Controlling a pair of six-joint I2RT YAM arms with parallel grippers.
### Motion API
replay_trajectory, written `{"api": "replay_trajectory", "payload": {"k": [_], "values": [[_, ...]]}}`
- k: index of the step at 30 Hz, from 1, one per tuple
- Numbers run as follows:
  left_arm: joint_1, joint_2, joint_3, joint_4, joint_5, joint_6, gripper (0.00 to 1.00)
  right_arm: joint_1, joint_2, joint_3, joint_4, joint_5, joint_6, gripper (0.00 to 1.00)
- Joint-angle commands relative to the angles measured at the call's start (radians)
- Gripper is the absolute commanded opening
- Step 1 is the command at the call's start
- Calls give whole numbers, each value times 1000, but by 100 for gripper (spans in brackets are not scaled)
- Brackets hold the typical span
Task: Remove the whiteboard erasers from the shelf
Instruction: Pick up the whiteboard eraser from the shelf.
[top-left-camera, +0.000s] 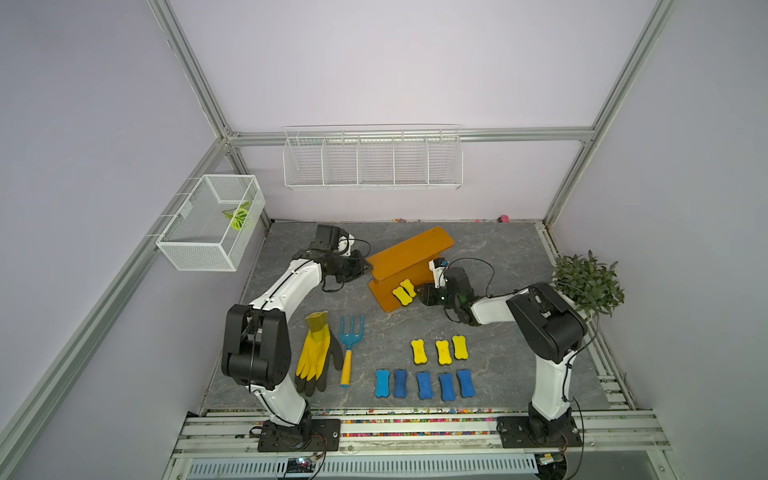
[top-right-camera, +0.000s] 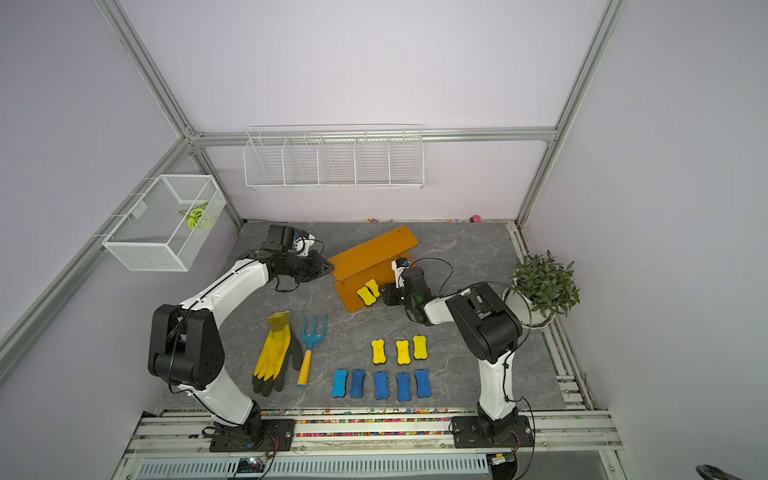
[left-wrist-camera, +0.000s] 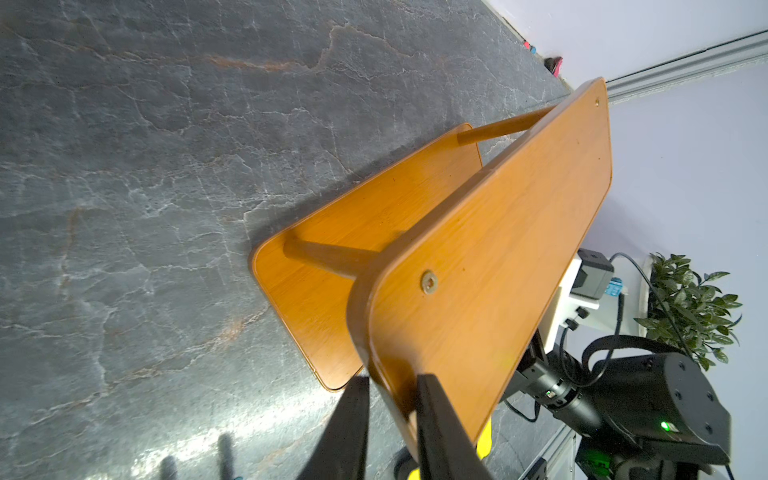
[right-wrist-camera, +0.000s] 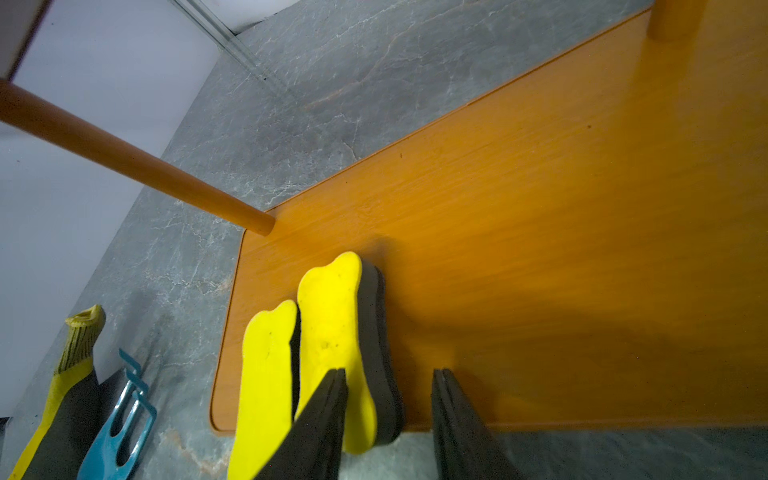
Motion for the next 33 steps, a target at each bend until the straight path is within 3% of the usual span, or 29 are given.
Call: {"api": "replay_trajectory", "payload": {"k": [1,11,23,33], "values": [[-4,44,0,-32,-28,13,25,11,22,9,2,-13,5,40],[0,48,8,-40,-30,20,25,34,23,-83,11,13,14,31],[8,44,15,-52,-41,28,25,36,-31,-85,-68,60,20,0],[9,43,14,-45,-36,21,25,37,-192,-147,-132,120,72,0]]}}
